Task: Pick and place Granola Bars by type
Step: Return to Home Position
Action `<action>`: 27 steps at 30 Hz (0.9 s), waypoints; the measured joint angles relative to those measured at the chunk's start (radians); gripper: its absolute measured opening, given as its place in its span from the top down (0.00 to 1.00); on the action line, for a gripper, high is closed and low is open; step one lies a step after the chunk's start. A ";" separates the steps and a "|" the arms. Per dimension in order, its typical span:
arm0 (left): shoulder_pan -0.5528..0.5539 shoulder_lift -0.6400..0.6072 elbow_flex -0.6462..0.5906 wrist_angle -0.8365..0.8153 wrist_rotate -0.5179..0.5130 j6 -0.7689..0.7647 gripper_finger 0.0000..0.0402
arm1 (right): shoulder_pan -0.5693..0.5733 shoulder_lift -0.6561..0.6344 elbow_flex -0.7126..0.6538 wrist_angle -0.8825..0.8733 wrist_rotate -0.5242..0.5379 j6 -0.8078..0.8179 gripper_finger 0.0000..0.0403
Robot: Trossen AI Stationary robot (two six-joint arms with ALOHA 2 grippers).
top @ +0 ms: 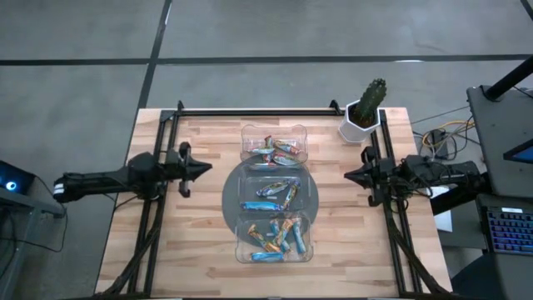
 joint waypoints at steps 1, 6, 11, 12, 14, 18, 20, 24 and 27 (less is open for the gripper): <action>0.000 -0.003 -0.011 0.001 -0.001 0.007 1.00 | 0.000 0.000 -0.002 -0.003 0.000 0.000 0.98; 0.000 -0.009 -0.039 -0.010 0.002 0.000 1.00 | 0.000 0.000 -0.022 0.000 -0.001 0.000 0.98; 0.001 -0.010 -0.056 -0.011 0.003 0.005 1.00 | 0.000 -0.002 -0.058 0.002 -0.001 -0.007 0.98; 0.001 -0.009 -0.059 -0.012 0.004 0.005 1.00 | 0.000 -0.001 -0.066 0.003 -0.001 -0.008 0.98; 0.001 -0.009 -0.060 -0.015 0.006 0.008 1.00 | 0.000 -0.002 -0.076 0.012 -0.002 -0.012 0.98; 0.001 -0.010 -0.060 -0.018 0.014 0.024 1.00 | 0.000 -0.003 -0.082 0.016 -0.001 -0.056 0.98; 0.001 -0.015 -0.061 -0.028 0.014 0.031 1.00 | 0.000 -0.004 -0.082 0.015 0.000 -0.074 0.98; 0.001 -0.037 -0.061 -0.070 0.021 0.022 1.00 | -0.002 -0.009 -0.081 0.017 0.024 -0.075 0.98; 0.002 -0.068 -0.061 -0.071 0.039 0.018 1.00 | -0.003 -0.009 -0.081 0.016 0.026 -0.083 0.98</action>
